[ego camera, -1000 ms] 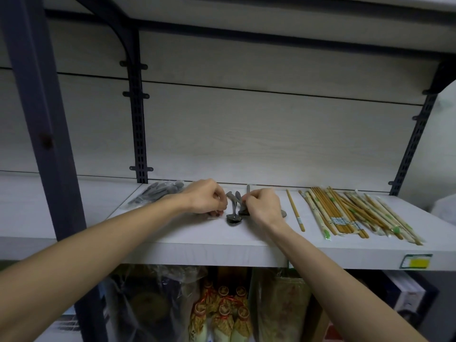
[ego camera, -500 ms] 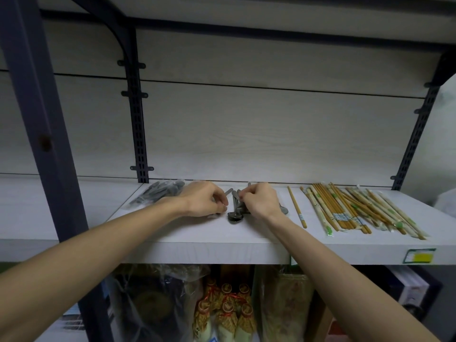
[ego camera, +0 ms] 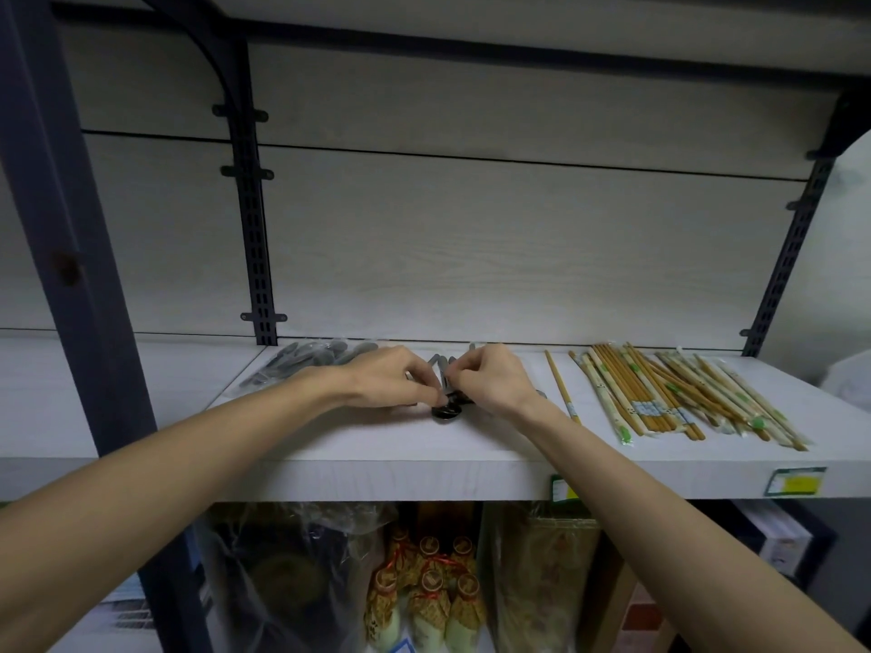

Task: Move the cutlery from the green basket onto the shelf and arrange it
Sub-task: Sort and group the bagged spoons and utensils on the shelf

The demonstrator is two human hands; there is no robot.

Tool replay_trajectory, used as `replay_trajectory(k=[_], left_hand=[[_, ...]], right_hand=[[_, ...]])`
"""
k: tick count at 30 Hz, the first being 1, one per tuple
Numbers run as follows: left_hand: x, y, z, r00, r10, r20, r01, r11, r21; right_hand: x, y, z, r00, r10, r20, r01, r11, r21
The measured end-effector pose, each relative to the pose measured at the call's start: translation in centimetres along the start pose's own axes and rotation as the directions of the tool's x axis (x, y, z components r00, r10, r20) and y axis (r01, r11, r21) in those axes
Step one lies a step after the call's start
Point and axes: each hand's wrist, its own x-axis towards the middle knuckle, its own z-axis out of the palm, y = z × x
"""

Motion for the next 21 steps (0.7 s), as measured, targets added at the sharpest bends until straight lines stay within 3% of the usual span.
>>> replay_trajectory(k=[7, 15, 21], left_hand=[[-0.22, -0.06, 0.32, 0.999, 0.003, 0.049, -0.002, 1.000, -0.012], [-0.19, -0.24, 0.64, 1.000, 0.016, 0.019, -0.016, 1.000, 0.007], [-0.09, -0.40, 0.68, 1.000, 0.027, 0.009, -0.027, 1.000, -0.010]], right_hand=[[-0.46, 0.15, -0.30, 1.000, 0.001, 0.003, -0.001, 0.998, 0.060], [-0.20, 0.35, -0.66, 1.000, 0.004, -0.025, -0.005, 1.000, -0.017], [0.24, 0.45, -0.73, 0.997, 0.008, 0.079, -0.006, 1.000, -0.023]])
